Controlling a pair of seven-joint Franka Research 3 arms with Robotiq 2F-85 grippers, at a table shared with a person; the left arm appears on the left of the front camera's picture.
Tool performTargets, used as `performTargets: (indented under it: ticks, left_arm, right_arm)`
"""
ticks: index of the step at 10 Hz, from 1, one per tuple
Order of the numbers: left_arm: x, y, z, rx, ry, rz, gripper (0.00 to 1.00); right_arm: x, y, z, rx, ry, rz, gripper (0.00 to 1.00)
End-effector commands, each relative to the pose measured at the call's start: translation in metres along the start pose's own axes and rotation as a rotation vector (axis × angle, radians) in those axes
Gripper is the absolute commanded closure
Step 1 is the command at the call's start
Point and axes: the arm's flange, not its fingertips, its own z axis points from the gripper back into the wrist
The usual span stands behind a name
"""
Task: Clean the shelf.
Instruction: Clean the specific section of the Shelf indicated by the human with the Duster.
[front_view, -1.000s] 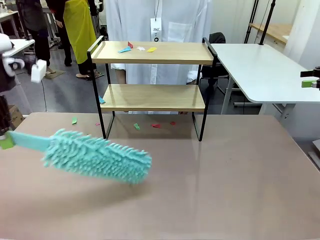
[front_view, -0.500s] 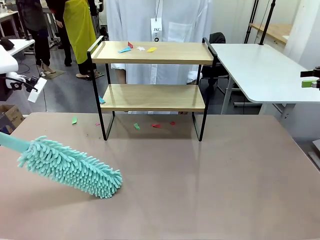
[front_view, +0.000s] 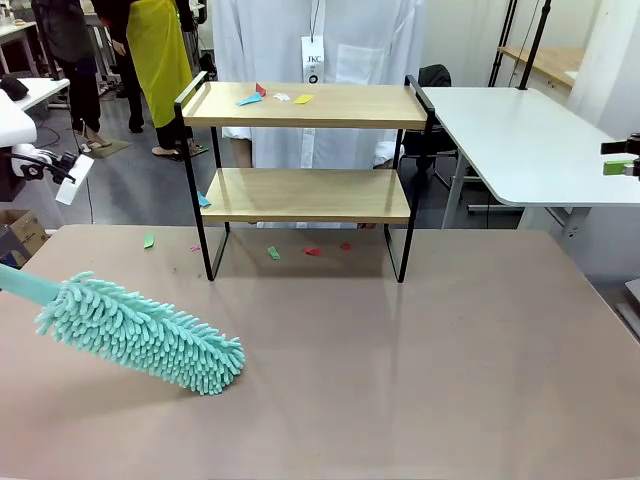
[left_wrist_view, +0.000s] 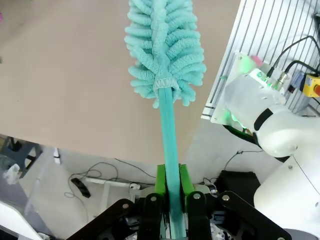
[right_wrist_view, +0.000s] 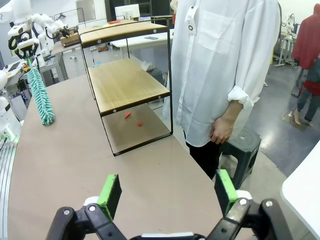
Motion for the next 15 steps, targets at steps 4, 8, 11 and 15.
performTargets:
  ticks: [4,8,11,15]
  left_arm:
    - [-0.0002,-0.0001,-0.0006,-0.002,0.002,0.001,0.87]
    - [-0.0002,-0.0001,-0.0006,-0.002,0.002,0.001,0.87]
    - [-0.0002,-0.0001,-0.0006,-0.002,0.002,0.001,0.87]
    - [-0.0002,-0.0001,-0.0006,-0.002,0.002,0.001,0.87]
  right_arm:
    - [0.0021,0.0001,-0.0008,-0.008,0.004,0.005,0.0]
    - [0.0021,0.0001,-0.0008,-0.008,0.004,0.005,0.0]
    - [0.0021,0.0001,-0.0008,-0.008,0.004,0.005,0.0]
    - [0.0021,0.0001,-0.0008,-0.008,0.004,0.005,0.0]
